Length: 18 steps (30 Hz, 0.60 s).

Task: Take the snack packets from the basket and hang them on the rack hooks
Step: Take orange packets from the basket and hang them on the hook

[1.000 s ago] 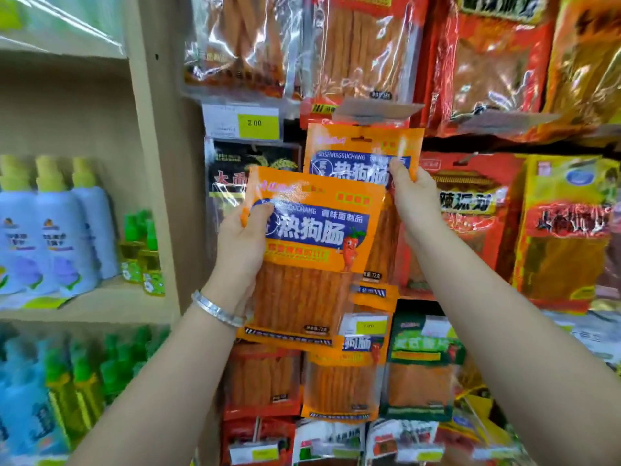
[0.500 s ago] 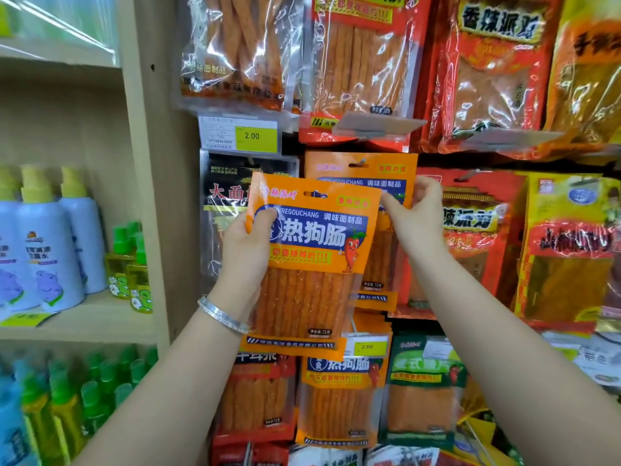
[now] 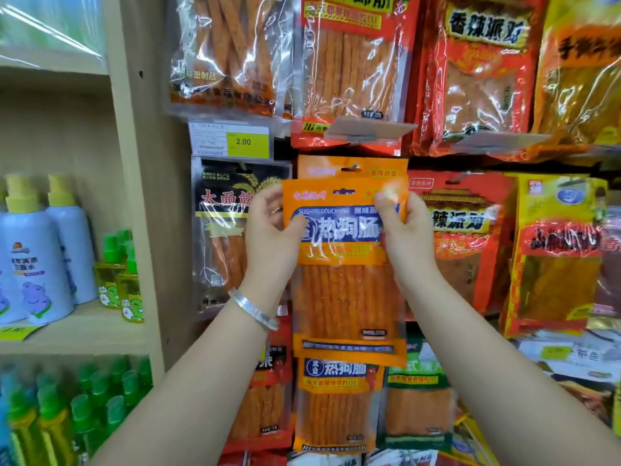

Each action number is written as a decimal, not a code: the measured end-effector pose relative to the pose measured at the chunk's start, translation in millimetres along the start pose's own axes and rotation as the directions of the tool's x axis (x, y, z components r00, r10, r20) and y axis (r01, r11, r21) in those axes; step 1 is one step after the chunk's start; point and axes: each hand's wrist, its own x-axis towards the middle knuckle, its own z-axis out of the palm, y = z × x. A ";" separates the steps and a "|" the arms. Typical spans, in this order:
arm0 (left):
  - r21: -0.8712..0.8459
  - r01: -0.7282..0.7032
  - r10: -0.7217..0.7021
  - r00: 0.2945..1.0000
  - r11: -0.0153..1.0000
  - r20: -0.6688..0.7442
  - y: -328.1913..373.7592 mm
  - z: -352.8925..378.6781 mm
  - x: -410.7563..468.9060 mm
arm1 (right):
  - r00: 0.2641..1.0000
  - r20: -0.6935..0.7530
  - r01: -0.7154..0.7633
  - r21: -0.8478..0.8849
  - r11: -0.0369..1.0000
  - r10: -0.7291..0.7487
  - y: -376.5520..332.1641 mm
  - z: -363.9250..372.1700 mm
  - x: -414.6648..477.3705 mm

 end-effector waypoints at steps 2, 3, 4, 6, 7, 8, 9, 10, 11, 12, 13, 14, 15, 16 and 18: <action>0.156 -0.140 0.136 0.990 0.978 0.036 10.0 3.6 5.6 | 0.998 -0.035 0.045 -0.028 0.999 -0.046 -6.2 -4.2 6.0; 0.214 -0.203 0.189 0.978 0.956 0.084 13.7 6.9 7.2 | 0.997 -0.052 0.052 -0.031 0.998 -0.053 -7.9 -6.0 9.8; 0.229 -0.249 0.219 0.965 0.941 0.146 16.9 10.9 8.5 | 0.996 -0.067 0.048 -0.029 0.998 -0.050 -10.6 -7.0 13.2; 0.215 -0.306 0.251 0.935 0.927 0.249 23.7 19.8 8.9 | 0.995 -0.087 0.045 -0.018 0.999 -0.047 -14.5 -8.5 20.0; 0.213 -0.334 0.272 0.922 0.918 0.276 26.6 23.8 8.9 | 0.994 -0.096 0.051 -0.018 0.999 -0.053 -16.5 -9.1 23.0; 0.216 -0.357 0.290 0.913 0.909 0.287 28.9 26.9 9.3 | 0.993 -0.105 0.060 -0.023 0.998 -0.062 -18.4 -8.8 26.0; 0.215 -0.369 0.303 0.909 0.904 0.285 30.8 29.2 9.7 | 0.992 -0.106 0.066 -0.036 0.997 -0.070 -19.8 -8.3 28.7; 0.211 -0.373 0.311 0.909 0.903 0.276 32.0 30.5 10.7 | 0.992 -0.101 0.070 -0.050 0.996 -0.075 -21.0 -7.6 31.5; 0.205 -0.368 0.310 0.913 0.907 0.267 32.2 31.2 11.7 | 0.993 -0.088 0.072 -0.061 0.996 -0.077 -21.5 -7.1 33.8; 0.201 -0.359 0.304 0.917 0.911 0.260 31.4 31.5 12.3 | 0.995 -0.075 0.066 -0.070 0.995 -0.071 -21.7 -6.3 35.8; 0.202 -0.351 0.296 0.920 0.914 0.257 30.4 31.4 12.5 | 0.996 -0.065 0.048 -0.078 0.996 -0.053 -20.6 -5.8 38.0; 0.205 -0.347 0.292 0.921 0.915 0.258 29.4 31.2 12.3 | 0.998 -0.061 0.028 -0.085 0.996 -0.033 -18.6 -4.8 39.4; 0.206 -0.345 0.288 0.921 0.916 0.262 28.6 31.4 11.5 | 0.998 -0.059 0.007 -0.097 0.995 -0.012 -15.9 -4.0 40.6; 0.203 -0.347 0.289 0.919 0.916 0.268 28.4 31.8 10.8 | 0.998 -0.059 -0.003 -0.112 0.994 -0.003 -13.5 -3.2 41.6; 0.197 -0.363 0.303 0.911 0.911 0.279 28.9 33.0 10.0 | 0.998 -0.064 -0.002 -0.121 0.993 -0.006 -8.9 -0.5 42.4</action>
